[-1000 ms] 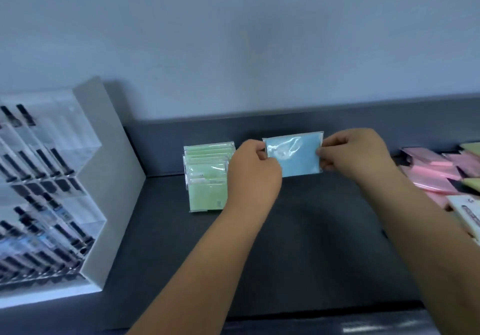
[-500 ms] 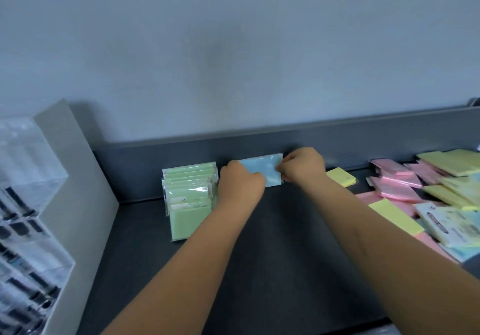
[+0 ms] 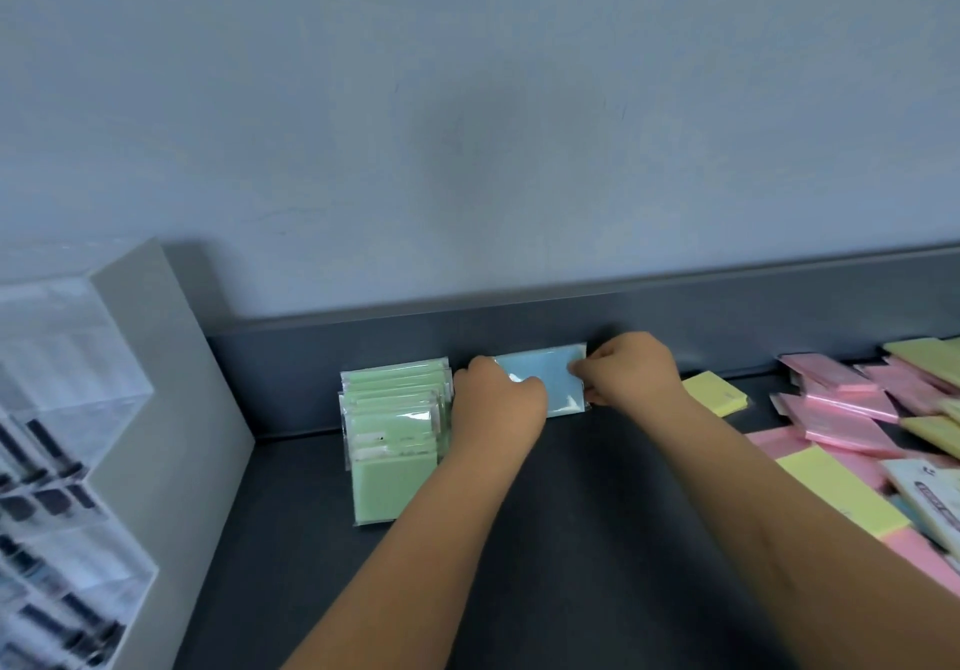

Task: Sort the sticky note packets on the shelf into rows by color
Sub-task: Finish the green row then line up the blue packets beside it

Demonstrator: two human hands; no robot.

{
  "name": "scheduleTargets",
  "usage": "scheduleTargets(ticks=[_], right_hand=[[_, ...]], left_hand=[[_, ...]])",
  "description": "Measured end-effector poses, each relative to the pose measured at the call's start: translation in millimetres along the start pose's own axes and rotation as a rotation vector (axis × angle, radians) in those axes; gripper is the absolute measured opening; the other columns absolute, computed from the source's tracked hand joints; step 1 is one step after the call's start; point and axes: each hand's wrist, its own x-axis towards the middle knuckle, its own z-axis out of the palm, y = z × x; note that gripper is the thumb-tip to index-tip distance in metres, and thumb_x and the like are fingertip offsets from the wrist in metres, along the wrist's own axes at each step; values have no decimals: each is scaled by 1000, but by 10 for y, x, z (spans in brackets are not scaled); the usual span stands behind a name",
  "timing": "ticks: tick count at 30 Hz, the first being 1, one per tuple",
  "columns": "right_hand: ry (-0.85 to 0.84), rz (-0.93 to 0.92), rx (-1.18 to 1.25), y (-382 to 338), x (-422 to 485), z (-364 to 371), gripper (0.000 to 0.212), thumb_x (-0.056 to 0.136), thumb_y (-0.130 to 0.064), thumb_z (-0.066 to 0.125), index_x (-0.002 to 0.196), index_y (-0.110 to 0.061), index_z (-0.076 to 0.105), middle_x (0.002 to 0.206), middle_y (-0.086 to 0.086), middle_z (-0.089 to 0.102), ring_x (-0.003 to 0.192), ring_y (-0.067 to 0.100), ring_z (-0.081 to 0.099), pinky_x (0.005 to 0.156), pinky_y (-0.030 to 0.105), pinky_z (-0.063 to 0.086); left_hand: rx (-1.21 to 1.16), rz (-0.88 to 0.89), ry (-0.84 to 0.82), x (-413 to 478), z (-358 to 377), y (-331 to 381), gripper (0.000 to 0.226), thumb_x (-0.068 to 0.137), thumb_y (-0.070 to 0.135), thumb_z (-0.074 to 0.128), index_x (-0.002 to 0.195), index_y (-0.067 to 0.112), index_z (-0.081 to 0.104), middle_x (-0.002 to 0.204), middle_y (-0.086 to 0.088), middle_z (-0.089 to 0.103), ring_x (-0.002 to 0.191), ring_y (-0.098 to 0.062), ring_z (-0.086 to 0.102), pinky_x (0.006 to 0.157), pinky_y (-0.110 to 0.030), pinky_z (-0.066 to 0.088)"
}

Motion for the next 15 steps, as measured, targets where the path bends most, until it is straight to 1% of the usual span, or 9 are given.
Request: scheduleTargets(ticks=[3,4,6,7,9,11,12,13,15], right_hand=[[3,8,1,29,2,-23,28,76,-23,70,66,4,70,61,14,72,64,28,70,69,36,58],[6,6,-4,40,6,-40,29,74,-23,70,67,5,68,65,17,72,62,29,68,66,35,56],[13,-7,-7,44,1,-85,31,72,-24,72,72,7,69,73,22,72,63,33,69,67,41,59],[16,-14,-18,43,-8,-107,31,71,-24,72,74,7,69,72,22,72,62,33,68,67,43,59],[18,-18,-70,25,-57,-167,32,72,-26,71,74,6,68,62,18,63,56,24,54,57,36,48],[38,-30,-135,-2,-140,-234,33,75,-30,71,73,2,68,61,12,58,57,23,48,56,30,39],[47,-47,-156,-6,-188,-272,35,78,-35,70,78,0,71,67,11,64,61,26,54,59,30,42],[45,-71,-173,-16,-249,-314,37,82,-40,69,86,-4,74,77,10,71,72,27,63,65,31,49],[30,-119,-242,-9,-403,-389,46,90,-51,62,112,-12,73,109,5,74,101,24,66,84,36,55]], left_hand=[[48,10,38,-62,-39,45,32,89,19,54,120,11,53,125,-5,54,92,-22,47,56,-20,21],[84,26,54,-97,-41,66,31,90,20,55,120,10,52,126,-5,52,95,-24,49,61,-23,25],[175,73,65,-162,-34,98,32,91,23,55,120,11,48,128,-5,48,108,-28,53,77,-29,28],[211,101,69,-192,-32,110,34,92,25,55,122,11,47,129,-5,47,113,-30,53,79,-32,28],[253,187,67,-225,-16,117,42,93,29,55,130,11,45,132,-7,45,118,-32,52,84,-37,36],[277,298,43,-239,-2,91,54,97,37,55,144,15,39,138,-8,45,124,-32,48,95,-41,41],[292,352,31,-238,2,72,58,99,43,53,148,17,37,141,-7,45,127,-32,47,99,-42,41],[323,402,23,-235,4,51,60,100,49,49,150,19,37,144,-6,46,130,-31,44,103,-42,40],[460,492,45,-238,-1,-1,64,101,60,37,151,20,39,152,-4,45,140,-30,37,112,-45,37]])
